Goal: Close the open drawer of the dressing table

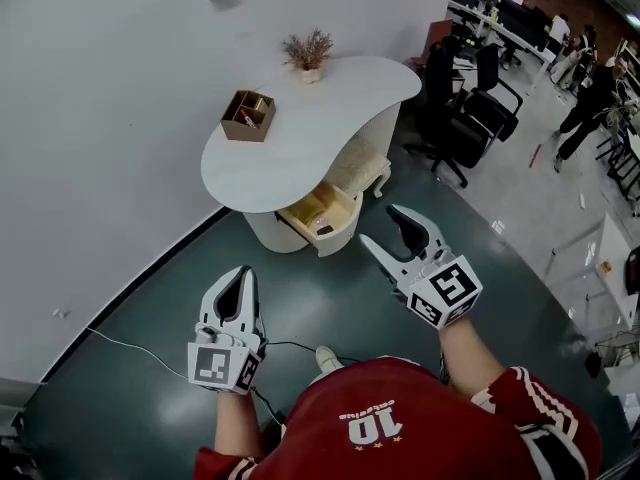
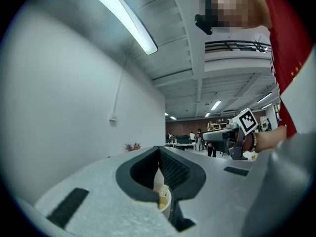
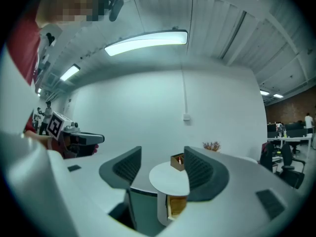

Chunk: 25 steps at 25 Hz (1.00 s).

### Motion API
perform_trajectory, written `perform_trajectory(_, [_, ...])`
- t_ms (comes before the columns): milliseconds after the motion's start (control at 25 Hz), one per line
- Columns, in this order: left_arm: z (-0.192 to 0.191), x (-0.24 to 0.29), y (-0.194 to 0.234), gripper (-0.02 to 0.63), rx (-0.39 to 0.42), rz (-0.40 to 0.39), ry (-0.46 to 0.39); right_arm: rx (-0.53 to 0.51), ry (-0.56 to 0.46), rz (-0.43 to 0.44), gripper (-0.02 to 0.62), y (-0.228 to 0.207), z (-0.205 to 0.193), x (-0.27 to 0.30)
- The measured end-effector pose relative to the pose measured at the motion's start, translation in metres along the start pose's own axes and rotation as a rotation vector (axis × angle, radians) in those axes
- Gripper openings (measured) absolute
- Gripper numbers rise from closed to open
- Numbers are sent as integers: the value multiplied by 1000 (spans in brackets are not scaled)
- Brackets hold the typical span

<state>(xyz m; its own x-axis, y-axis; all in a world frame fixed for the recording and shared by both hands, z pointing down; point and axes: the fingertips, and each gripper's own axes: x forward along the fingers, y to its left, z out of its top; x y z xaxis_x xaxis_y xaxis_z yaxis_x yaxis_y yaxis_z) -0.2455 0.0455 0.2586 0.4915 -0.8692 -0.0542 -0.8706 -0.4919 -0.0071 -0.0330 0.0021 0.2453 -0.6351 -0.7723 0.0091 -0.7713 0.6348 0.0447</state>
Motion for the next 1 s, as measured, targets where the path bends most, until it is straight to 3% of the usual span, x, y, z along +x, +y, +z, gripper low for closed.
perform_trajectory(120, [-8, -1, 7, 0, -10, -15, 3, 17, 54, -5, 362, 2, -12, 10])
perform_trajectory(240, [-20, -7, 10, 0, -56, -13, 5, 22, 91, -28, 422, -3, -25, 13])
perform_trajectory(360, [-32, -7, 11, 0, -100, -18, 18, -25, 106, -57, 428, -9, -35, 14])
perform_trajectory(480, [-40, -1, 5, 0, -94, -47, 36, -56, 118, -69, 423, -11, -46, 12])
perform_trajectory(760, [-52, 37, -13, 0, -84, -115, 64, 4, 193, -75, 410, -34, -98, 20])
perform_trajectory(1000, [-62, 72, -22, 0, -68, -144, 113, -4, 257, -73, 403, -61, -143, 32])
